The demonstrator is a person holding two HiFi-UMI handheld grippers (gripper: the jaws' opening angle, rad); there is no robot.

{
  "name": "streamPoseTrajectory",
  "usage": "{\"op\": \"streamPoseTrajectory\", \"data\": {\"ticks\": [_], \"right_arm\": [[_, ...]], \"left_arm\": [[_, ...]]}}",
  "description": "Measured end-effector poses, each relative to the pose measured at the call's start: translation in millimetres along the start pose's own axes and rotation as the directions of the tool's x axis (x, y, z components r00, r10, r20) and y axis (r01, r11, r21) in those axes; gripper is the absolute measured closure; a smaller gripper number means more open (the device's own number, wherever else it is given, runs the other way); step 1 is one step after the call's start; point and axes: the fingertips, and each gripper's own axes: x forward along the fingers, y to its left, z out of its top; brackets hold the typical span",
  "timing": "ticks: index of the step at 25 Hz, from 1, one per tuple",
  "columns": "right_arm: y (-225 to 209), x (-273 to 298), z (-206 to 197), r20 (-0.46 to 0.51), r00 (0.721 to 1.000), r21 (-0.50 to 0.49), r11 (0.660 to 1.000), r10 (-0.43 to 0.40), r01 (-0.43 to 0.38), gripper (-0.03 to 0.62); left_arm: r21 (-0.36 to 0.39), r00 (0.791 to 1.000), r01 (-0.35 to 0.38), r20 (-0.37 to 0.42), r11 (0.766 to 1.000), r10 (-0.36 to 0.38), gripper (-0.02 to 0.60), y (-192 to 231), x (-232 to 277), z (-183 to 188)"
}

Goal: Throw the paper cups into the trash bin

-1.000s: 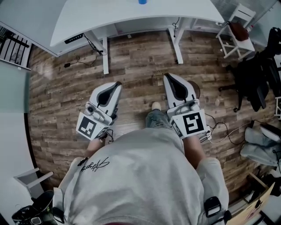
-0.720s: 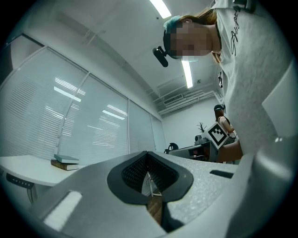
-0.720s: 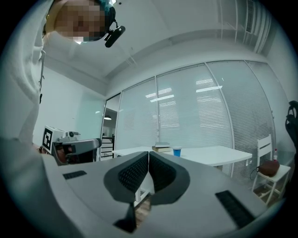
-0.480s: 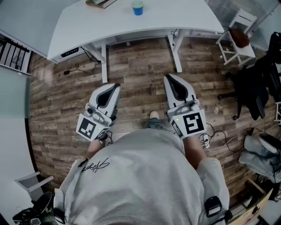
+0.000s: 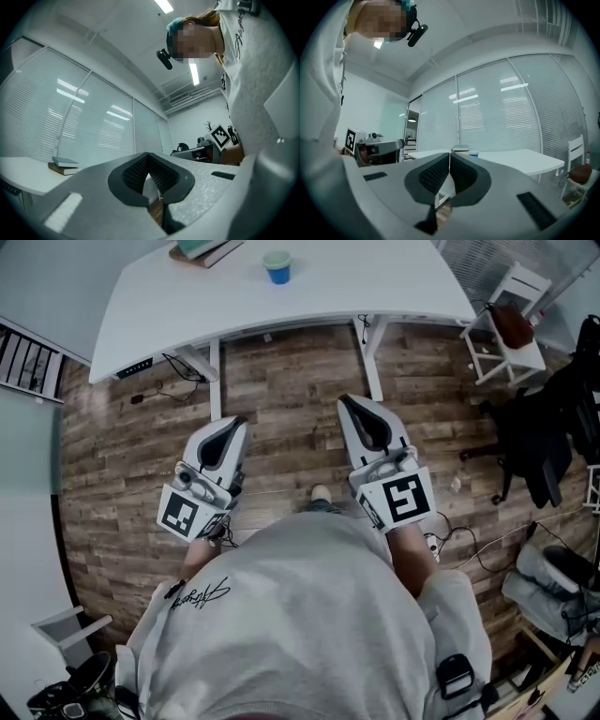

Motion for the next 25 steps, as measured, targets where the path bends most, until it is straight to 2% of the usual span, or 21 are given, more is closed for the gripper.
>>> {"op": "streamPoseTrajectory", "data": {"ticks": [7,17,25], "right_arm": [[-26.3,11.8,-11.8,-0.011,0.999,0.017,0.999,0.041,-0.04,0.585],[-29.8,31.6,-11.1,-0.021,0.998,0.005,0.998,0.064,-0.064,0.585],[-37.3,39.6,-18.3,-0.033,0.997,0.037,0.997,0.073,-0.072,0.583]], "left_arm": [[-0.017,0.999,-0.029,-0.014,0.999,0.029,0.578,4.4,22.0,-15.4],[-0.005,0.999,-0.041,-0.012,0.999,0.041,0.577,22.6,33.5,-16.4],[-0.003,0.999,-0.043,-0.006,0.999,0.043,0.577,23.5,40.4,-16.9]]}}
